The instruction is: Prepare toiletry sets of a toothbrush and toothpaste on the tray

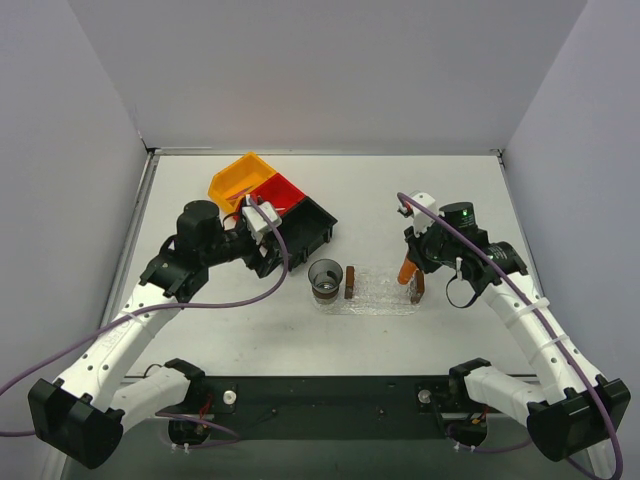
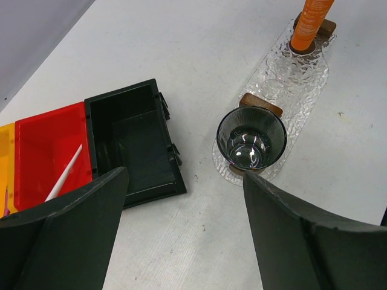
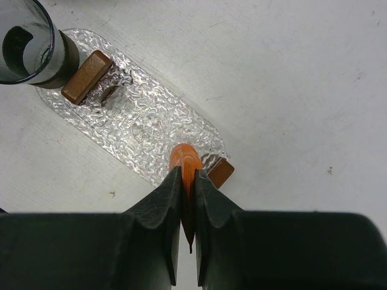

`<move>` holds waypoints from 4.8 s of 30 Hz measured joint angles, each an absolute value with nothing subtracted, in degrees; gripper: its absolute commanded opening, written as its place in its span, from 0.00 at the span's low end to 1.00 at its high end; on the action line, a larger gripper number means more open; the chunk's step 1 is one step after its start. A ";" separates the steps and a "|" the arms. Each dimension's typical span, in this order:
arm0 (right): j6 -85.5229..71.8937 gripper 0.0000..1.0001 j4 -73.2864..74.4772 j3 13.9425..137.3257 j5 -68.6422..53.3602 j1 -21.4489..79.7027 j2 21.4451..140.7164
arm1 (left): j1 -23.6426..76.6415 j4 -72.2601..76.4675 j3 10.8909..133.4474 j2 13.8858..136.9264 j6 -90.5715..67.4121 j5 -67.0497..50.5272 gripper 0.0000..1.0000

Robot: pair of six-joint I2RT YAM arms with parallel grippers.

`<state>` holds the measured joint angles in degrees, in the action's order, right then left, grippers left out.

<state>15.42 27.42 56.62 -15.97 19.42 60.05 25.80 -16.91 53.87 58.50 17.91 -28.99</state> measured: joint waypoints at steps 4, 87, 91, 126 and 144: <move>15.42 0.00 27.22 56.21 -15.97 19.35 60.12 | 25.78 -16.91 53.87 58.50 18.20 -29.06 0.87; 15.16 0.21 19.62 48.64 -16.56 18.76 64.10 | 23.75 -16.43 51.96 58.50 18.68 -31.42 0.87; 15.11 0.33 20.03 48.64 -16.43 18.76 64.84 | 23.49 -16.43 51.96 58.50 18.68 -31.51 0.87; 13.32 0.67 24.71 65.17 -16.27 18.79 61.45 | 7.55 -11.05 72.05 90.35 16.40 -16.73 0.82; 13.43 0.65 24.60 63.05 -17.45 18.76 61.78 | 3.57 -13.21 94.65 118.17 17.58 -9.32 0.68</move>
